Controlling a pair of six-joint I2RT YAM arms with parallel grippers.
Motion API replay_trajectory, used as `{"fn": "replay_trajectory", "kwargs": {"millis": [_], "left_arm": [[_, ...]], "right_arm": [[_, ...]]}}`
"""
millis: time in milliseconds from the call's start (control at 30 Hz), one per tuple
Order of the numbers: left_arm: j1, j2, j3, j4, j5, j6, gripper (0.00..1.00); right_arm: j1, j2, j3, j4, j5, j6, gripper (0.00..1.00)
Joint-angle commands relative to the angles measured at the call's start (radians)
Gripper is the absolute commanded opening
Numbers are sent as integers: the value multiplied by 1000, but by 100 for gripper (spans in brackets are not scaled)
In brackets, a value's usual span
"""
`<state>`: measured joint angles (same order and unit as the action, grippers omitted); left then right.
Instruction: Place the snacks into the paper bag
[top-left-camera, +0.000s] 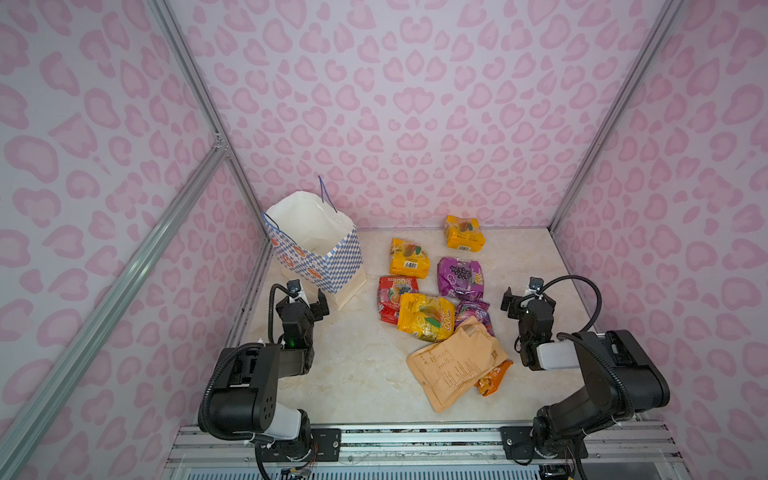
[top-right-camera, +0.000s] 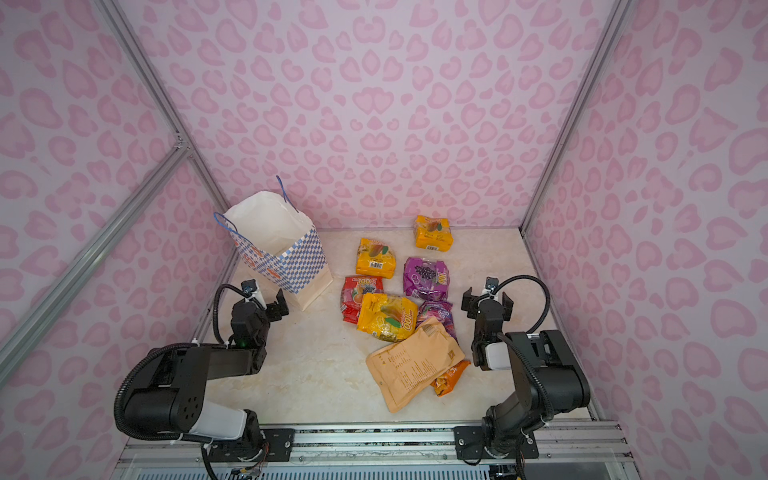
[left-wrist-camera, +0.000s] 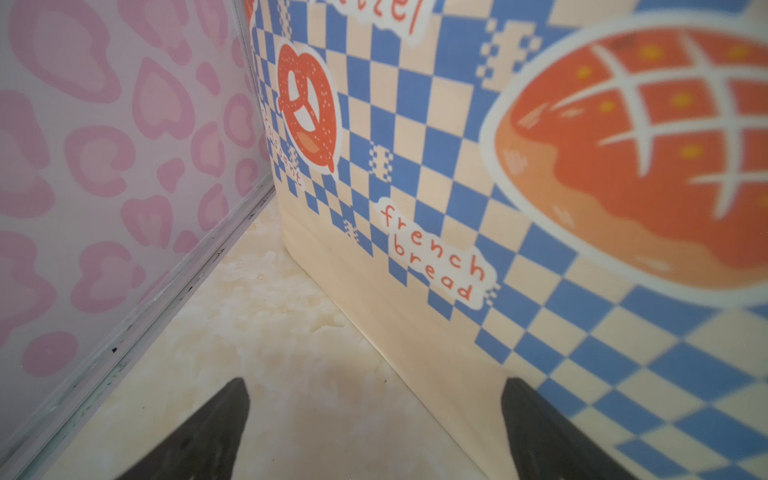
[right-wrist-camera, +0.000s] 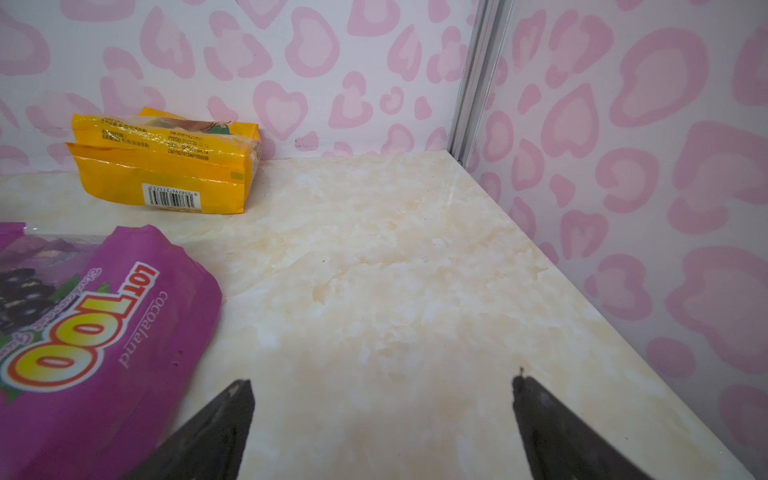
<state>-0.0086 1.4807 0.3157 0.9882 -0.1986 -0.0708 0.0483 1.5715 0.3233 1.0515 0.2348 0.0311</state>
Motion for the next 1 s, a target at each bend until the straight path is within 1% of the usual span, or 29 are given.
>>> {"fn": "replay_trajectory", "kwargs": {"millis": [0,267,367,467,500,533,567,600,633,667,700,733,767,833,867,900,933,967], "left_arm": [[-1,-6,4,11,5,7,97],[2,-6,4,11,9,5,97],[7,-6,5,9,18,3,97],[13,-7,9,2,28,-1,97],[11,-15,1,16,-10,-11,97],[-1,-35,-2,-1,-114,-43,97],[3,-64,-22,11,-101,-41,98],[-24,-107,-26,-8,-190,-39,98],[-62,-180,19,-165,-331,-60,98],[-72,-254,70,-346,-376,-115,98],[-73,-311,102,-445,-362,-150,98],[-75,-375,137,-576,-339,-203,98],[-76,-435,179,-713,-326,-284,98],[-75,-533,279,-1023,-338,-484,98],[-73,-579,341,-1187,-343,-589,98],[-64,-612,392,-1306,-325,-675,98],[-47,-650,443,-1410,-270,-754,98],[-27,-683,480,-1468,-176,-802,98]], "right_arm": [[1,1,-1,10,0,-3,100],[1,1,-2,11,0,-2,100],[-14,-2,-8,18,-31,7,100],[-16,-3,-13,25,-24,12,100],[-16,-3,-12,24,-23,13,100],[-16,-3,-13,27,-24,13,100],[-16,-11,-19,38,-12,13,100],[-8,-48,-30,30,80,40,100],[-5,-117,-39,-16,151,56,100],[-2,-201,-31,-100,196,72,100],[3,-278,-16,-186,221,83,100],[6,-362,9,-283,247,136,100],[5,-439,40,-380,279,226,100],[-1,-559,103,-597,357,440,100],[-10,-612,127,-703,372,539,100],[-25,-649,141,-768,382,629,100],[-46,-694,155,-853,376,746,100],[-80,-733,156,-889,325,805,100]]}}
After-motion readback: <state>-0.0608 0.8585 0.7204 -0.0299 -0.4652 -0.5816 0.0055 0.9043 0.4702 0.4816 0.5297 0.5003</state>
